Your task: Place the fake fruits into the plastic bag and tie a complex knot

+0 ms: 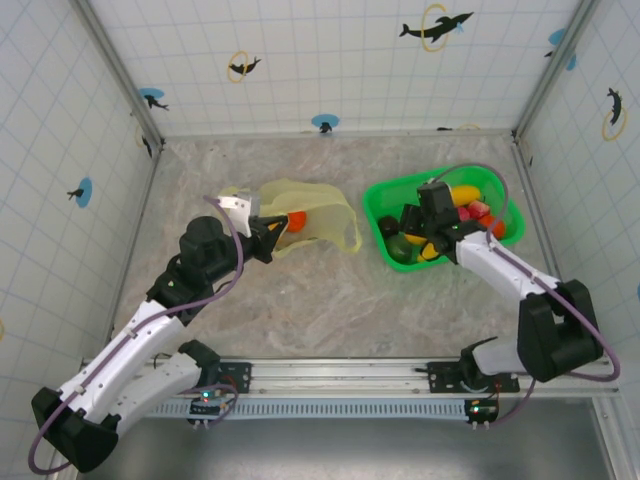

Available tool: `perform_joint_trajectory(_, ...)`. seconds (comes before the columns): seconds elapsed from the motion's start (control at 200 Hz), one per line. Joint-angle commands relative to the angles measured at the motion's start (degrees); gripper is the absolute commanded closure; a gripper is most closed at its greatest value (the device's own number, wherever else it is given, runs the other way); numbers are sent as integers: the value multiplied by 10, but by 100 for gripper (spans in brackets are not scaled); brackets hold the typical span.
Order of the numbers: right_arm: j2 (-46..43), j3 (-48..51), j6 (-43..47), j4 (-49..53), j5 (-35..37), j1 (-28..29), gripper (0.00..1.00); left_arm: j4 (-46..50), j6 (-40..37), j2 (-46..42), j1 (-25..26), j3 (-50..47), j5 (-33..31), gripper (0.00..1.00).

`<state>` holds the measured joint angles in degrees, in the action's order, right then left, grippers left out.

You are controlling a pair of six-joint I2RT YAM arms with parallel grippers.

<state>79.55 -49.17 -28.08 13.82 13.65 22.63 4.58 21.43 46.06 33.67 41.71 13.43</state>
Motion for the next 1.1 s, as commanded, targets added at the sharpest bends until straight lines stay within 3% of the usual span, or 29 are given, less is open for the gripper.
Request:
perform_joint_trajectory(0.0,28,-38,-7,36,54,-10,21,2,-7,-2,-5,9,19,100)
perform_joint_trajectory(0.405,152,-90,-13,38,-67,-55,10,4,-18,-6,-5,7,24,100)
perform_joint_trajectory(1.096,208,-120,-20,12,-77,-58,26,-7,-21,13,-5,10,22,100)
